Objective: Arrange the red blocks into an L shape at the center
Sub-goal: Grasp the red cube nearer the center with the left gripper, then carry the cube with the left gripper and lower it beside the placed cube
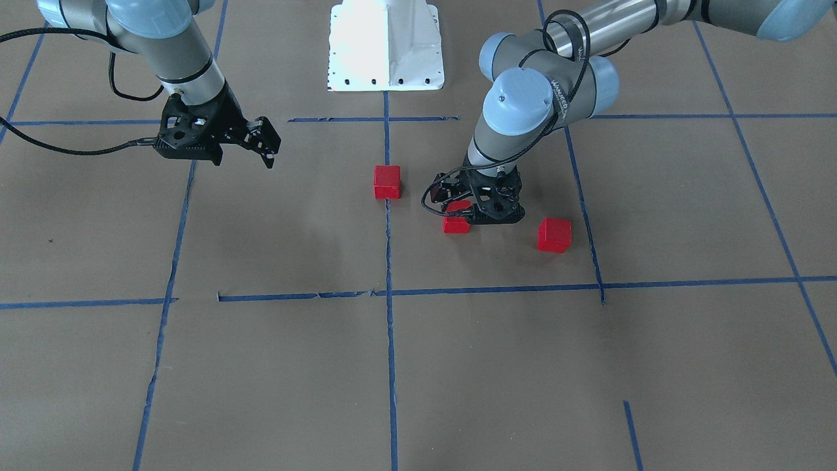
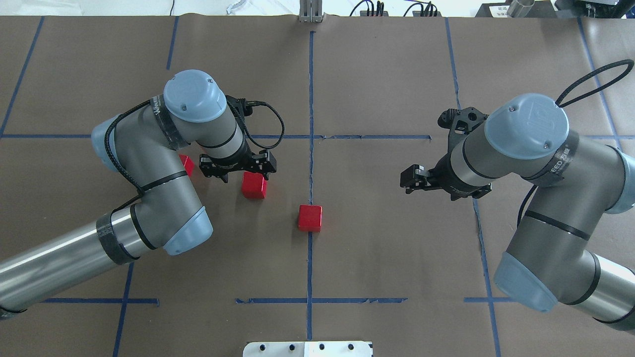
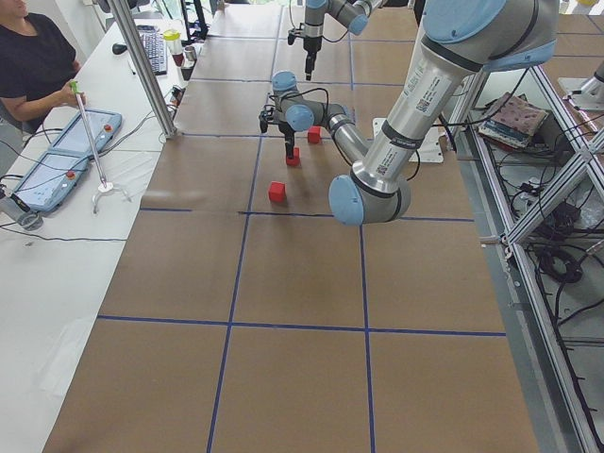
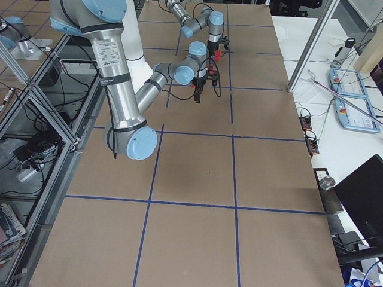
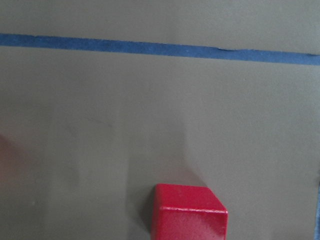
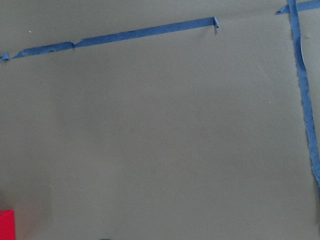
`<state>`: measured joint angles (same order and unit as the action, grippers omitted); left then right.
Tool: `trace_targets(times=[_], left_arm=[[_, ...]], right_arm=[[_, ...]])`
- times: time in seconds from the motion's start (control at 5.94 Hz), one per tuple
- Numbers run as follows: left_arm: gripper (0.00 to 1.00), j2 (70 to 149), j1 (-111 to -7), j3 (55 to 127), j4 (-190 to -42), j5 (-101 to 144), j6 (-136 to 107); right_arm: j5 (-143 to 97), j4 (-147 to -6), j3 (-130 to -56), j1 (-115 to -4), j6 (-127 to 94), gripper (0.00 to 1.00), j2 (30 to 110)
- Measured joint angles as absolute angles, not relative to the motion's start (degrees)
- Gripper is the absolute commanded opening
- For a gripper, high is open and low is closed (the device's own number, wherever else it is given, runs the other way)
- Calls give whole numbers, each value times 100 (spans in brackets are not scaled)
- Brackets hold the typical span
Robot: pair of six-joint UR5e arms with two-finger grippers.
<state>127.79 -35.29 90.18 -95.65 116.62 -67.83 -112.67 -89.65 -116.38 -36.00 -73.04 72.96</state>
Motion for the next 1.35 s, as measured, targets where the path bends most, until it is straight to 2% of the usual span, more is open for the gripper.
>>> trace_targets(times=[0.51,0.67,0.84,1.18,1.35], left_arm=[[97,12856,-3380,8867,-9634,11342,-6752],[89,12857,-3319,8809,-9703,11179,-6745],[70,12854,-3254,8767,-9732,11108,-6744],[5,12854,-3164,8703,-9738,11077,-6749],[0,12910,-3200,8710,-9736,11075,-6750]], right_arm=[[-11270,-8965,-11611,-3595,-7296,100,7326],[-11274,-8965,-11607,-3595,-7297,100,7318],[-11279,-8965,-11604,-3595,-7302,100,7306],[-11287,-8965,-11603,-3595,-7299,100,7293],[-11292,-8965,-11611,-3595,-7302,100,7280]])
